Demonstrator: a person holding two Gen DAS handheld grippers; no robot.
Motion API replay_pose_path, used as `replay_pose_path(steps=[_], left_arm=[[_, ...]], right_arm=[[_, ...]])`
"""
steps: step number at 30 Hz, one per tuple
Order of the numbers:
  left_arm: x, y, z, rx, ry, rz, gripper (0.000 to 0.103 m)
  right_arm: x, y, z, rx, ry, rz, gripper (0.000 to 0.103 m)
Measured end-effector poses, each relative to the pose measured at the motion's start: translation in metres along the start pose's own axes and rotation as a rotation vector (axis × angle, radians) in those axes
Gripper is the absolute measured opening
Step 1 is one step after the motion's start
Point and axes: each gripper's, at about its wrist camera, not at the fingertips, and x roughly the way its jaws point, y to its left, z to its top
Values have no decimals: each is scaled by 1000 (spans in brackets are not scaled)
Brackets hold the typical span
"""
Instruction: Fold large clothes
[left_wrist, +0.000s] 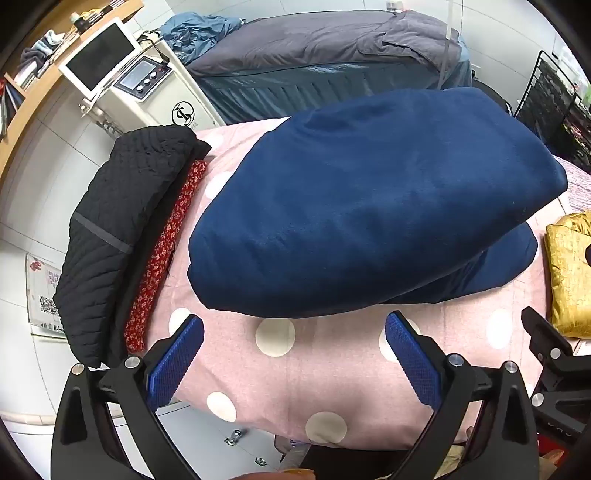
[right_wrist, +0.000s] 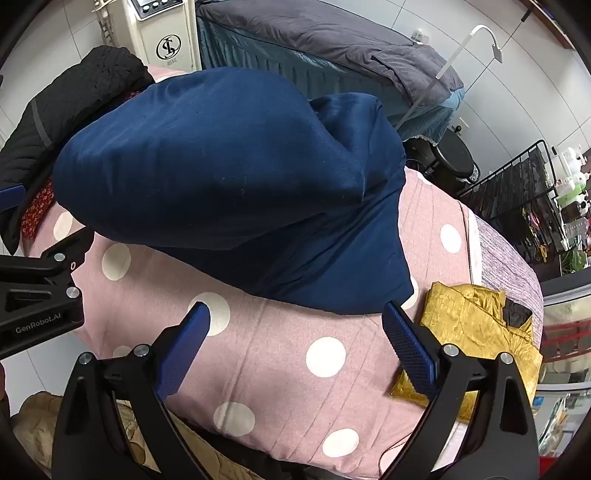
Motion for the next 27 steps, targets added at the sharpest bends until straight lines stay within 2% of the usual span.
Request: replay_pose_path(steps=[8,9,27], left_arm=[[-2,-3,0,0,0,13,97],[0,0,0,-2,1,-4,97],[7,-4,-1,-5,10,-11,97]], right_arm=[[0,0,0,-3,3,0,93],[-1,1,1,0,1,-3,93],[4,1,3,0,11,-9,93]])
